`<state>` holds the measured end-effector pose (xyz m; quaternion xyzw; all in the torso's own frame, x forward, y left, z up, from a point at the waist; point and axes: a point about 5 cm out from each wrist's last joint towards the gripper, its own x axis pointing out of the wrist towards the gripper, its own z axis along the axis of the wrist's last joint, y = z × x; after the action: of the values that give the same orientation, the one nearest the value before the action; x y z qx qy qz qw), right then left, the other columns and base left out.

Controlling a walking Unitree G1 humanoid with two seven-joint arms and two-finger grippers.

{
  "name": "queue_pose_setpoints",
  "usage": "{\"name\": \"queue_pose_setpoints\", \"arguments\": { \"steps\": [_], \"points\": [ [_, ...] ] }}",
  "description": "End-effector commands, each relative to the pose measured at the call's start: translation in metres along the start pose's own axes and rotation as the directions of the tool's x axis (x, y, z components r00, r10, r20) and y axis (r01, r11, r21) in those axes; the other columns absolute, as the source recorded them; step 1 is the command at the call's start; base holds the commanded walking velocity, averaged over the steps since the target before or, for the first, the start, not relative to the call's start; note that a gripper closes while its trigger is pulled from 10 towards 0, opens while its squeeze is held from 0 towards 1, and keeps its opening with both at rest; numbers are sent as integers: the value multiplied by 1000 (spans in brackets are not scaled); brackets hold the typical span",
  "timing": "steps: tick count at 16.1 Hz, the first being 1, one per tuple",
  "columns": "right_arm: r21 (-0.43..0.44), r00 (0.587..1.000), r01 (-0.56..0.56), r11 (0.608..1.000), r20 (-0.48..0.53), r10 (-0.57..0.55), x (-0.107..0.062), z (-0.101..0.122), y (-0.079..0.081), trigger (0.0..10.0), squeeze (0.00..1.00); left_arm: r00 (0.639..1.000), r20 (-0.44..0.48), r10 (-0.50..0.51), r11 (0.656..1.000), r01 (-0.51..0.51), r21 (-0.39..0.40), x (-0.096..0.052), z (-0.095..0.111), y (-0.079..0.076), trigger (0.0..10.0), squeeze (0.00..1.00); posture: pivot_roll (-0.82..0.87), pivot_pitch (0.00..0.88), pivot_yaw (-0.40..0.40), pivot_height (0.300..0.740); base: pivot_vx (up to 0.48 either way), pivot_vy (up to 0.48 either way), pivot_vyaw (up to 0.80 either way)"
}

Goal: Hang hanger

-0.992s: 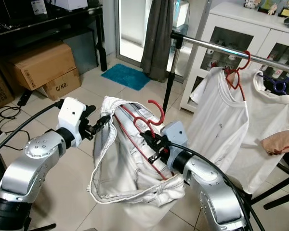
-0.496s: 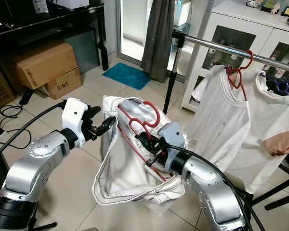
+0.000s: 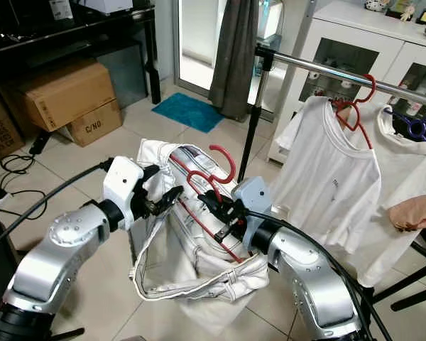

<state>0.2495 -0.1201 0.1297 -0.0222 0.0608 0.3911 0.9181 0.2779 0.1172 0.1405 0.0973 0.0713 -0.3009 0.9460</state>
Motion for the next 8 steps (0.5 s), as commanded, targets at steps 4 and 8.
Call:
{"name": "queue_pose_setpoints", "arguments": {
  "steps": [4,8],
  "points": [
    [-56,996,-5,998,85,10,-1,19,-4,0,0,996,-49,81,997,-81,-8,0,-5,5,0,0,-77,0,-35,740,0,0,0],
    [-55,996,1,998,90,4,0,21,-8,0,0,991,-66,115,993,-115,5,-1,-6,9,0,0,-74,0,-40,740,0,0,0]
  ]
}}
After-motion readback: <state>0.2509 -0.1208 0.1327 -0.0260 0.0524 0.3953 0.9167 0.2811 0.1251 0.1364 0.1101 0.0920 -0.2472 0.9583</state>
